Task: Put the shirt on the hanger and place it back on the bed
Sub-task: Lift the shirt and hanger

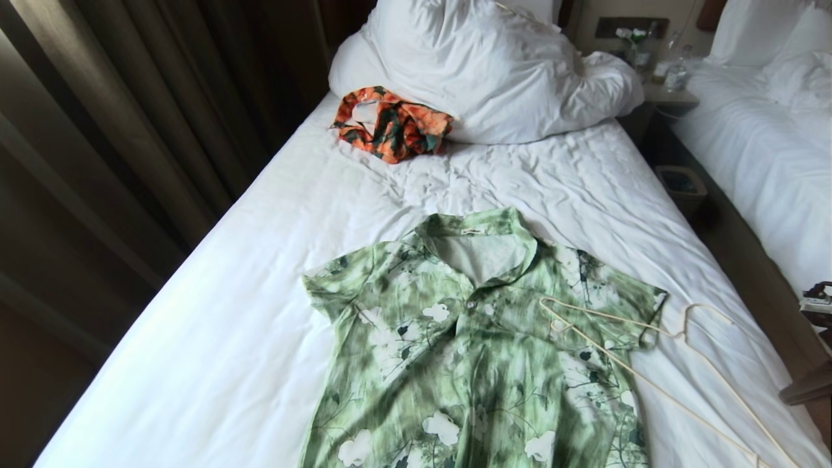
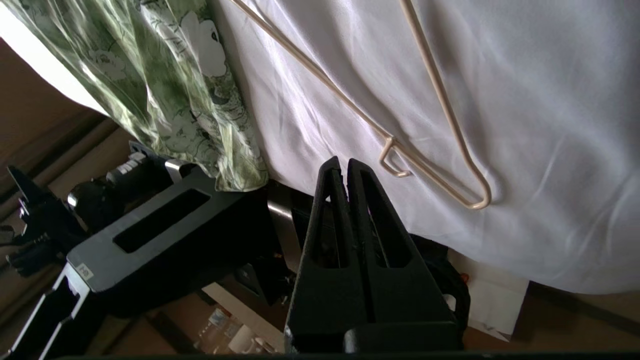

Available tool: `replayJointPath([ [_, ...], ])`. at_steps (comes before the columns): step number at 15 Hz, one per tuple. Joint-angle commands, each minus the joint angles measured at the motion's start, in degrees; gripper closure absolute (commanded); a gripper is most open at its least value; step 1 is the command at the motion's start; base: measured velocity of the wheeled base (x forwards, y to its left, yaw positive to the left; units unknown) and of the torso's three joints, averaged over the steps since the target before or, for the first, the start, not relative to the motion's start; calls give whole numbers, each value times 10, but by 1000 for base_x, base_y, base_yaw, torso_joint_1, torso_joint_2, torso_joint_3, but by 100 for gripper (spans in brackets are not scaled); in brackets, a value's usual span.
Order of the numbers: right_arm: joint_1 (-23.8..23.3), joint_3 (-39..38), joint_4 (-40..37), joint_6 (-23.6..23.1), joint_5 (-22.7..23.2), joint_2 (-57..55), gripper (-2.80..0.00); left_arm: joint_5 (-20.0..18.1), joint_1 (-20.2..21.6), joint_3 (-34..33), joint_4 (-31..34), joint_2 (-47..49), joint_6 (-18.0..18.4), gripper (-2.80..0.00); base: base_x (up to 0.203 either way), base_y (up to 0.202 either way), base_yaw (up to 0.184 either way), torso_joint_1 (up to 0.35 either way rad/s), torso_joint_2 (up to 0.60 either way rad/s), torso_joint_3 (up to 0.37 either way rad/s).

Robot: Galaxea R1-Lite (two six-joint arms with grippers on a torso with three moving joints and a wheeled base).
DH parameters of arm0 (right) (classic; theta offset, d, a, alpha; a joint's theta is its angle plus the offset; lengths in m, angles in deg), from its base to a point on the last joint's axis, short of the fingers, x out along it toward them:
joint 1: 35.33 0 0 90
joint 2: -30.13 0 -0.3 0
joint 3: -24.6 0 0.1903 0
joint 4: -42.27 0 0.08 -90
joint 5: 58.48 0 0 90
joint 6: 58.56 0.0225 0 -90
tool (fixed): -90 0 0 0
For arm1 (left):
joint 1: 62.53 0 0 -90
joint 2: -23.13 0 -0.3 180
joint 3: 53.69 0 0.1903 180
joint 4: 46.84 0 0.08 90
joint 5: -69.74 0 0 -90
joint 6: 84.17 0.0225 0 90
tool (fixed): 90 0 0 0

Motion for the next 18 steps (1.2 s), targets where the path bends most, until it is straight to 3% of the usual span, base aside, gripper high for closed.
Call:
replayJointPath([
  [1,-19,13,-24,-73,8,-39,0,0,0,-1,0,-1,0,0,0,0,0,0,0,0],
  [3,-49,15,-62,-163,15,-52,0,0,0,-1,0,-1,0,0,0,0,0,0,0,0],
  [4,-58,21,-71,-175,19,-65,-280,0,0,-1,0,-1,0,0,0,0,0,0,0,0],
  [6,-67,33,-69,-191,25,-88,-280,0,0,-1,0,-1,0,0,0,0,0,0,0,0],
  [11,-71,34,-59,-250,142,-110,-280,0,0,-1,0,-1,0,0,0,0,0,0,0,0],
  [18,-25,31,-4,-253,201,-135,-280,0,0,-1,0,-1,0,0,0,0,0,0,0,0],
])
